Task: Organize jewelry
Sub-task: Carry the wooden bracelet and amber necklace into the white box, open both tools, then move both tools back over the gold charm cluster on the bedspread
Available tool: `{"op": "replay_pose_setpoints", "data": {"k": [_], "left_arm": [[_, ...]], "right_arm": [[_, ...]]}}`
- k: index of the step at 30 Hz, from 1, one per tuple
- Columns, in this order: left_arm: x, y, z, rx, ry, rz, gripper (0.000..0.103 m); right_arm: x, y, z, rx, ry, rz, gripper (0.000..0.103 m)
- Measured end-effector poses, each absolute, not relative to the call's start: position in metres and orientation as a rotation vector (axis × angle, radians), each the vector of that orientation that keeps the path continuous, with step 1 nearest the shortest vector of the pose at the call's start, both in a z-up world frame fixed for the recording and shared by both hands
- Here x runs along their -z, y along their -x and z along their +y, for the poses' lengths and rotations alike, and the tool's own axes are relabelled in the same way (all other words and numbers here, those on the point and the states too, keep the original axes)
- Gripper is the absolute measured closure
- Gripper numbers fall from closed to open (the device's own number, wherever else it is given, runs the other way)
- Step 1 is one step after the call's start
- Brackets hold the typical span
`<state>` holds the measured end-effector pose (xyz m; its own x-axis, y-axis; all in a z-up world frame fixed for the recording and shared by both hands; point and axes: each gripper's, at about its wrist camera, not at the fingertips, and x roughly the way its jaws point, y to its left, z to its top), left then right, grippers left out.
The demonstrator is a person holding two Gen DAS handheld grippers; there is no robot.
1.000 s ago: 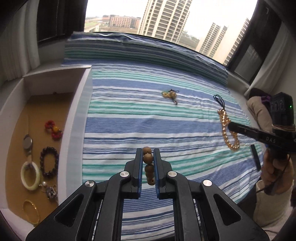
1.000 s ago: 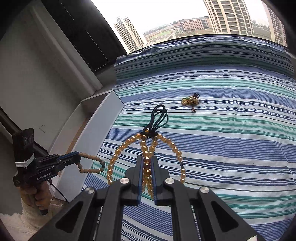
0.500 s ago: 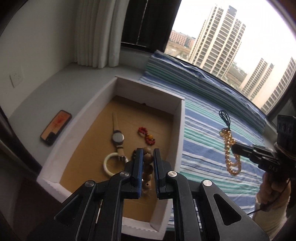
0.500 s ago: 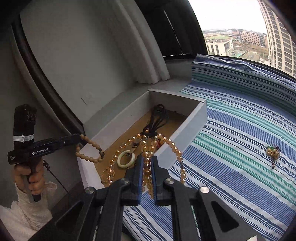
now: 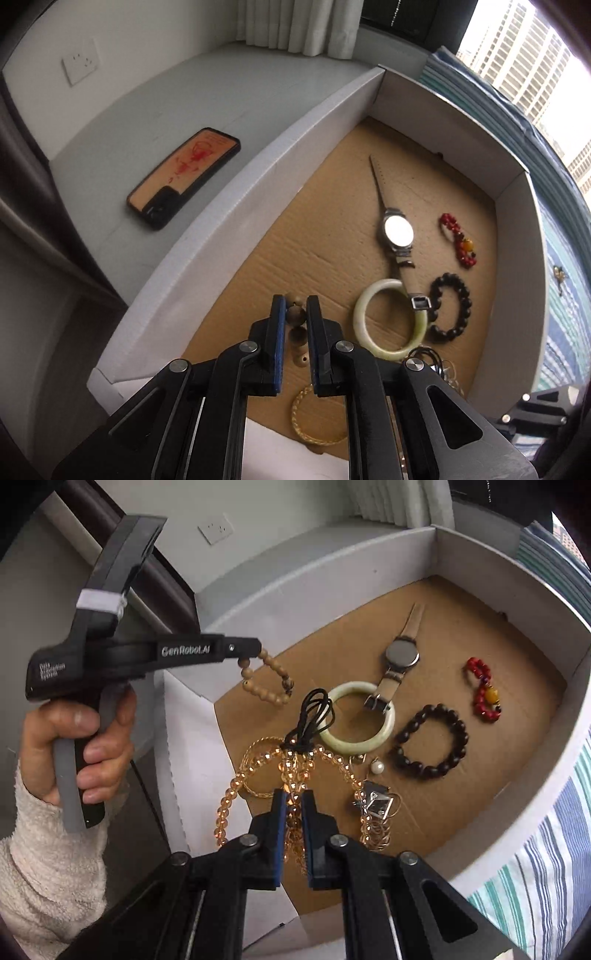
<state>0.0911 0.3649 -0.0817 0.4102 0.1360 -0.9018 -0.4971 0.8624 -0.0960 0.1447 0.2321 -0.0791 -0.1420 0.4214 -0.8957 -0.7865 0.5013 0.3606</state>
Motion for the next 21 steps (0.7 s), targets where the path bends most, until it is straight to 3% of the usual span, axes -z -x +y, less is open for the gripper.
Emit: {"op": "replay_pose_setpoints", "data": {"k": [3, 4, 5, 6, 8, 14, 21], "left_arm": [[0.086, -0.09, 0.363, -0.432, 0.355, 1.087, 0.092], [0.085, -0.089, 0.361, -0.444, 0.346, 1.085, 0.088], [0.083, -0.087, 0.358, -0.455, 0.338, 1.081, 0.066], [0.08, -0.086, 0.354, -0.467, 0.329, 1.068, 0.039], [0.069, -0.081, 0.342, -0.501, 0.29, 1.016, 0.025], [0.047, -0.081, 0.291, -0.486, 0.197, 0.949, 0.022], [0.025, -0.093, 0.223, -0.432, 0.097, 0.897, 0.021]], "right_arm": [[0.094, -0.137, 0.242, -1.085, 0.363, 1.367, 0.091], [0.094, -0.137, 0.242, -1.081, 0.353, 1.371, 0.083], [0.093, -0.137, 0.241, -1.082, 0.338, 1.371, 0.063], [0.089, -0.138, 0.238, -1.082, 0.319, 1.364, 0.055], [0.075, -0.14, 0.224, -1.094, 0.284, 1.333, 0.052], [0.041, -0.151, 0.151, -1.023, 0.233, 1.216, 0.052], [0.056, -0.181, 0.067, -0.841, 0.161, 1.251, 0.052]]}}
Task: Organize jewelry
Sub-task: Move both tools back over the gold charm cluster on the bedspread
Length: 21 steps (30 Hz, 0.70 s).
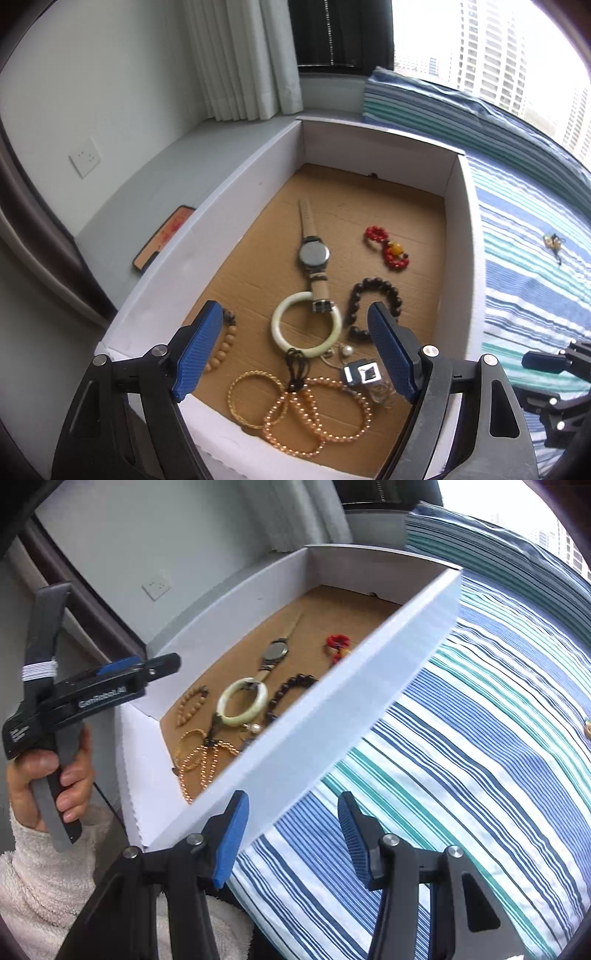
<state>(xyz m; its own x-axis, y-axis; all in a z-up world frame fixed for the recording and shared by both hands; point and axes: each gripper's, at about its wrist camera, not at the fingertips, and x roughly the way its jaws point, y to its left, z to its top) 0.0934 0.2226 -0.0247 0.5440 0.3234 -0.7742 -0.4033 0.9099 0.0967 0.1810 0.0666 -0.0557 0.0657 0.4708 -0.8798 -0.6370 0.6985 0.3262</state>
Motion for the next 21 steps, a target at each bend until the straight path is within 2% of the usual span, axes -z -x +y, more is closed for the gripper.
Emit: {"op": "replay_pose_setpoints", "data": {"k": [7, 9, 12, 21], "left_arm": [[0.013, -0.11, 0.153, -0.308, 0.067, 0.883, 0.02], [0.015, -0.115, 0.128, -0.242, 0.069, 0.887, 0.017], [0.023, -0.124, 0.088, -0.131, 0.072, 0.901, 0.014], [0.056, -0.183, -0.017, 0.14, 0.082, 0.963, 0.014]], "right_arm": [[0.067, -0.198, -0.014, -0.7, 0.086, 1.248, 0.052], [0.071, -0.201, -0.038, -0.643, 0.071, 1.237, 0.052], [0.081, -0.202, -0.078, -0.552, 0.053, 1.233, 0.052], [0.097, -0.215, -0.207, -0.295, -0.119, 1.228, 0.052]]}}
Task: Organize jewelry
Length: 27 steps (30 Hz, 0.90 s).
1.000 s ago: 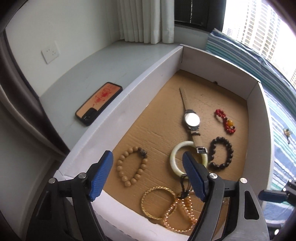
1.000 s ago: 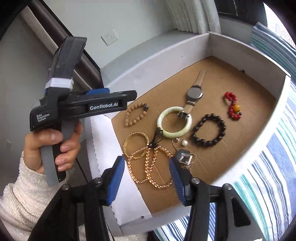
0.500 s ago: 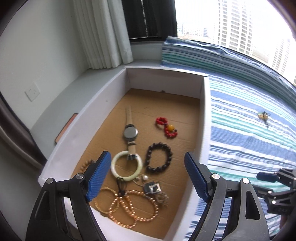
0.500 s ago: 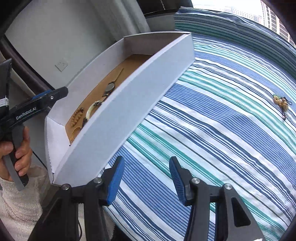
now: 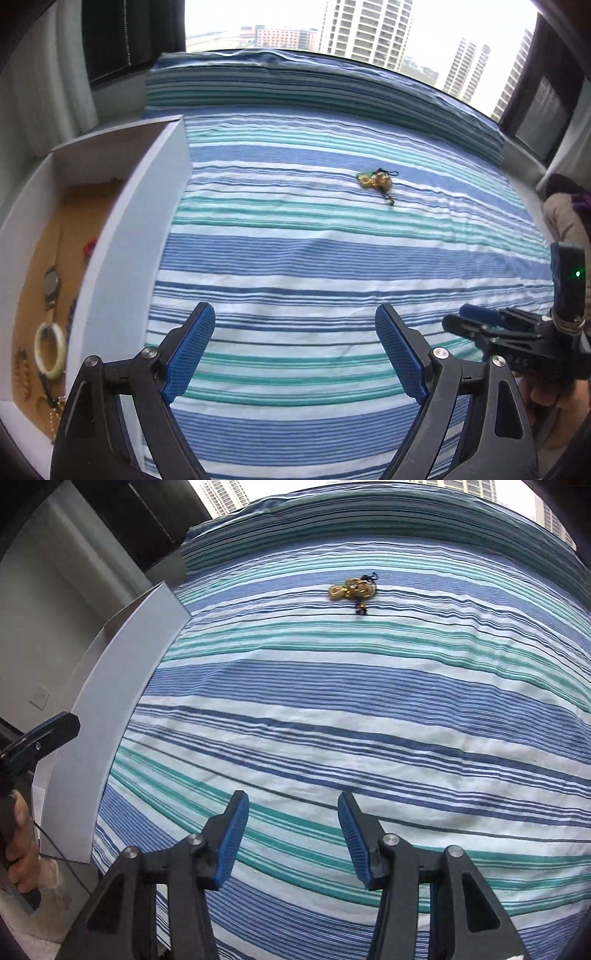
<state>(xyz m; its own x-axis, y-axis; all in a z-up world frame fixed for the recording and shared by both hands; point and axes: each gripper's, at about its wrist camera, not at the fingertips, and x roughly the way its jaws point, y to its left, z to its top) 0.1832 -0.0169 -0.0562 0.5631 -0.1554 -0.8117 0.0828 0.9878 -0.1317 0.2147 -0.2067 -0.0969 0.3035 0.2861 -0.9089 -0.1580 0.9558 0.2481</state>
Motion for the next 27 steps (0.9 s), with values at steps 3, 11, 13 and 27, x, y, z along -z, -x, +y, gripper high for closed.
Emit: {"op": "replay_pose_setpoints", "data": {"k": [3, 11, 13, 27], "left_arm": [[0.065, -0.193, -0.029, 0.136, 0.073, 0.973, 0.014], [0.096, -0.173, -0.009, 0.113, 0.11, 1.054, 0.014], [0.103, -0.169, -0.002, 0.104, 0.116, 1.074, 0.014], [0.125, -0.167, 0.013, 0.111, 0.142, 1.102, 0.014]], "right_arm": [[0.085, -0.245, -0.229, -0.246, -0.164, 1.163, 0.052], [0.107, -0.393, -0.209, -0.253, -0.034, 1.116, 0.052], [0.122, -0.425, -0.202, -0.233, -0.055, 1.111, 0.052], [0.125, -0.353, -0.202, -0.351, -0.073, 1.239, 0.084]]}}
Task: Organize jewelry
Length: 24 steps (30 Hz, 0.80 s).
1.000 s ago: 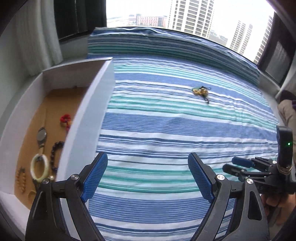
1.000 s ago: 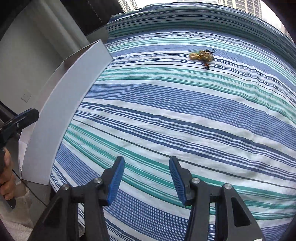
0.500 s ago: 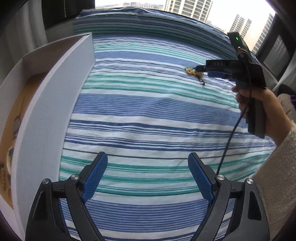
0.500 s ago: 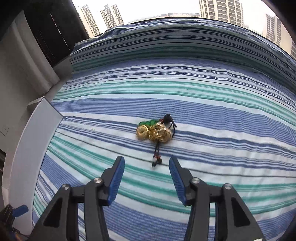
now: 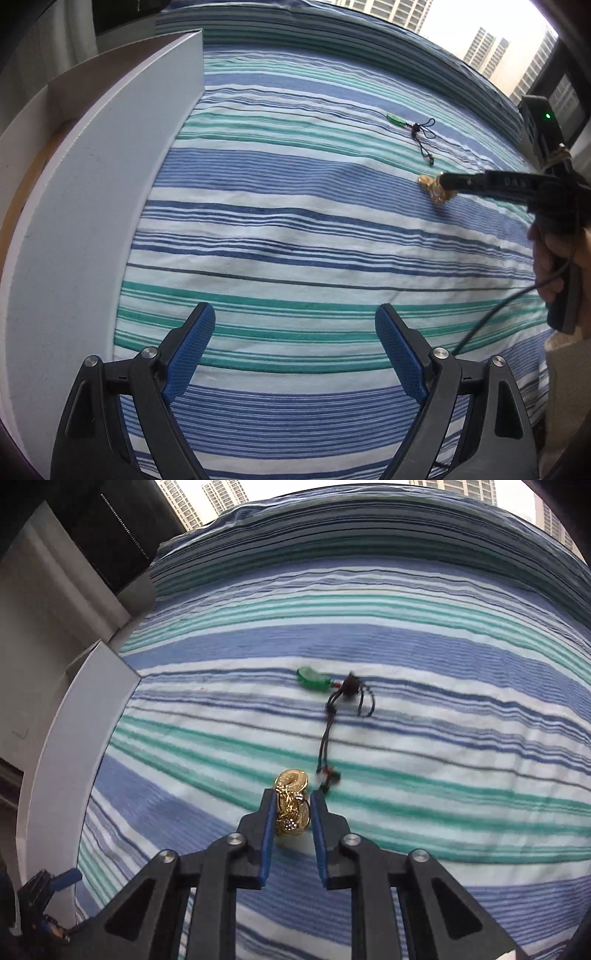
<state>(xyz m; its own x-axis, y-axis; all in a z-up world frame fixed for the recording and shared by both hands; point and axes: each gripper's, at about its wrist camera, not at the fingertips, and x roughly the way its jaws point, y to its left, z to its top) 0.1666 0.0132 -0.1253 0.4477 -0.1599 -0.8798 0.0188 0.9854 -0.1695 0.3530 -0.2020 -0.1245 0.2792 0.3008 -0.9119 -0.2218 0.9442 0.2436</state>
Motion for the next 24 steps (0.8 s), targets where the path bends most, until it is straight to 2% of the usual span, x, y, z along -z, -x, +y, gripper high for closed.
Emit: {"op": "replay_pose_setpoints", "data": {"k": [4, 5, 6, 7, 8, 12, 20, 22, 23, 24], "left_arm": [[0.126, -0.171, 0.01, 0.119, 0.142, 1.103, 0.014], [0.127, -0.172, 0.008, 0.129, 0.141, 1.104, 0.014], [0.127, -0.174, 0.005, 0.148, 0.139, 1.102, 0.014], [0.126, -0.174, 0.0, 0.172, 0.133, 1.101, 0.014], [0.125, -0.174, -0.006, 0.2, 0.121, 1.099, 0.014], [0.122, -0.172, -0.05, 0.382, 0.024, 1.1, 0.014], [0.147, -0.181, -0.14, 0.502, -0.173, 1.109, 0.013], [0.147, -0.179, -0.146, 0.471, -0.206, 1.072, 0.017], [0.146, -0.177, -0.145, 0.461, -0.209, 1.047, 0.035], [0.143, -0.176, -0.142, 0.461, -0.207, 1.026, 0.065]], "right_arm": [[0.112, -0.28, -0.196, -0.483, -0.098, 1.29, 0.083], [0.108, -0.267, -0.199, -0.499, -0.13, 1.283, 0.076], [0.102, -0.258, -0.204, -0.512, -0.173, 1.268, 0.064], [0.095, -0.25, -0.212, -0.506, -0.223, 1.236, 0.041], [0.087, -0.244, -0.223, -0.492, -0.267, 1.191, 0.037], [0.07, -0.23, -0.262, -0.382, -0.32, 1.098, 0.037], [0.06, -0.207, -0.287, -0.329, -0.313, 1.062, 0.037], [0.054, -0.199, -0.288, -0.324, -0.291, 1.045, 0.037], [0.051, -0.197, -0.288, -0.321, -0.282, 1.038, 0.037], [0.047, -0.194, -0.291, -0.317, -0.274, 1.031, 0.037]]}}
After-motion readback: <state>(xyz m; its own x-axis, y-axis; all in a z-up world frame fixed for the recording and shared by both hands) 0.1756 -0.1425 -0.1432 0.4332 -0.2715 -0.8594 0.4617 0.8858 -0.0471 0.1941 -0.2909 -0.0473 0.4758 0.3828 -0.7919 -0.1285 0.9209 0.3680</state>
